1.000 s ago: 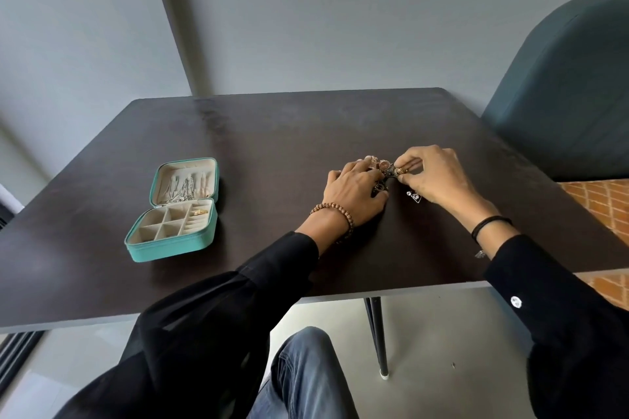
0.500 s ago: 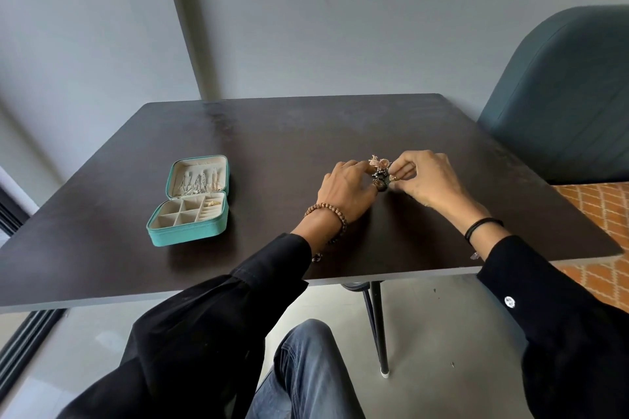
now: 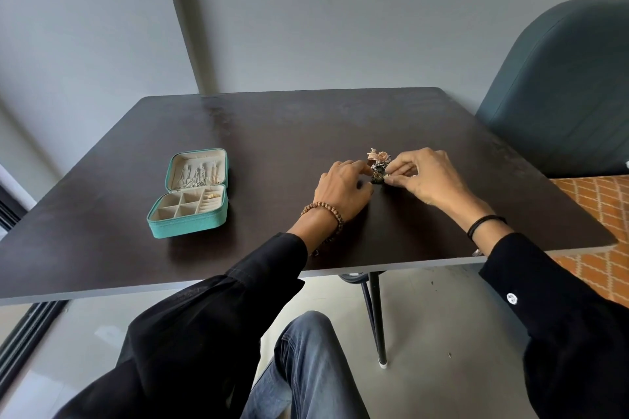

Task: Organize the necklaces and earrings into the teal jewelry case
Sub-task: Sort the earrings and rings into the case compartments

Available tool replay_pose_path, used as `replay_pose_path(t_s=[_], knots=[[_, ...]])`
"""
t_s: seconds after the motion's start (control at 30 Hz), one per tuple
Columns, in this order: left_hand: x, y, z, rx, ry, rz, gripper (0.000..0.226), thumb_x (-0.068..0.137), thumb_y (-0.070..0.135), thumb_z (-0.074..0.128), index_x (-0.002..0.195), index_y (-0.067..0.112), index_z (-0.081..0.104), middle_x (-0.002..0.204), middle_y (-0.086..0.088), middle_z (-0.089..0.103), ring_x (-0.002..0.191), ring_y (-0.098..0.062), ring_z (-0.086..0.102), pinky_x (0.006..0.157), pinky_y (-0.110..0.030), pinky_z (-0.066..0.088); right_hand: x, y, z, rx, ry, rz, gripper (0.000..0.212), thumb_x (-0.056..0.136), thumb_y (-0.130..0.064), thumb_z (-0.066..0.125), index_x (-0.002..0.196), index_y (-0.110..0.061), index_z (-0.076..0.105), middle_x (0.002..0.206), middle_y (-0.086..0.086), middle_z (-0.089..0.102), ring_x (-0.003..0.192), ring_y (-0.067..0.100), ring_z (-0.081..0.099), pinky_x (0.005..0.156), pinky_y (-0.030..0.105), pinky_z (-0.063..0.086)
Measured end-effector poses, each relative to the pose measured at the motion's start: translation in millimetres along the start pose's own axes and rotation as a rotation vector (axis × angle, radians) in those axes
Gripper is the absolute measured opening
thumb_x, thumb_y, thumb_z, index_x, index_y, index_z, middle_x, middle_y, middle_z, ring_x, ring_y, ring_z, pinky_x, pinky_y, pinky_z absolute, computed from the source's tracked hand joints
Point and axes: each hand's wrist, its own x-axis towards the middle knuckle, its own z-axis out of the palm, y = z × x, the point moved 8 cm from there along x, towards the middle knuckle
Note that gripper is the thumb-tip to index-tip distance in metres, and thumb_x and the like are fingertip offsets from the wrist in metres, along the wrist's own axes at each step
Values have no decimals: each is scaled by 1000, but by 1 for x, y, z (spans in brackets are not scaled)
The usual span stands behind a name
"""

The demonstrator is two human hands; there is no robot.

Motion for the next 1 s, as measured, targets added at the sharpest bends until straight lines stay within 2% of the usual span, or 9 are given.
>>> replay_pose_path(t_s=[0.17, 0.3, 0.37, 0.43, 0.5, 0.63, 0.8, 0.93, 1.0], knots=[[-1, -1, 1, -12, 6, 3, 27, 92, 20, 57, 118, 17, 66, 120, -4, 66, 117, -25, 53, 100, -45, 44, -4, -2, -4, -18, 9, -32, 18, 89, -12, 75, 107, -18, 77, 94, -3, 76, 87, 6, 68, 67, -3, 36], [-2, 1, 1, -19, 9, 3, 27, 92, 20, 58, 118, 16, 66, 119, -5, 66, 115, -25, 54, 99, -46, 44, -5, -5, -3, -49, -5, -57, 18, 89, -10, 75, 105, -17, 77, 95, -2, 76, 85, 6, 67, 63, -7, 36], [-2, 2, 1, -14, 4, 2, 27, 92, 20, 58, 118, 16, 66, 119, -5, 65, 116, -25, 53, 99, -45, 44, -5, -6, -2, -61, -24, -64, 19, 87, -10, 75, 103, -18, 77, 95, -3, 76, 86, 6, 68, 71, -3, 41], [-2, 3, 0, -11, 1, 3, 28, 92, 19, 58, 119, 17, 66, 119, -5, 65, 117, -25, 53, 100, -44, 44, -6, -8, 0, -77, -50, -65, 21, 86, -12, 73, 103, -24, 77, 96, -6, 76, 90, 7, 69, 83, 16, 53], [-2, 3, 0, -12, 1, 2, 28, 92, 18, 57, 119, 17, 66, 120, -5, 65, 117, -26, 53, 100, -44, 44, -8, -10, 1, -100, -80, -62, 23, 86, -16, 73, 105, -28, 76, 97, -7, 75, 93, 8, 69, 86, 27, 54], [-3, 3, 0, -3, -3, -5, 29, 92, 18, 57, 120, 17, 65, 120, -6, 65, 117, -26, 52, 99, -44, 44, -12, -12, 4, -143, -124, -59, 27, 84, -19, 74, 110, -29, 74, 99, -6, 74, 97, 11, 67, 90, 31, 53], [-5, 3, -1, 3, -3, -7, 29, 92, 19, 57, 120, 17, 66, 121, -6, 65, 117, -25, 52, 99, -44, 44, -14, -14, 4, -127, -110, -72, 24, 85, -12, 74, 107, -23, 76, 96, -4, 72, 96, 12, 70, 85, 25, 52], [-7, 5, -4, -7, 14, 1, 30, 91, 17, 58, 120, 18, 66, 124, -4, 64, 119, -25, 52, 100, -43, 44, -17, -16, 1, -99, -56, -88, 25, 81, -18, 78, 105, -26, 75, 96, -6, 74, 91, 10, 71, 89, 39, 59], [-8, 6, -7, -18, 35, 10, 31, 90, 15, 59, 121, 17, 65, 125, -4, 64, 122, -24, 51, 100, -40, 44, -18, -18, -3, -58, -12, -105, 26, 81, -19, 79, 106, -24, 75, 96, -6, 75, 90, 8, 70, 87, 30, 59]])
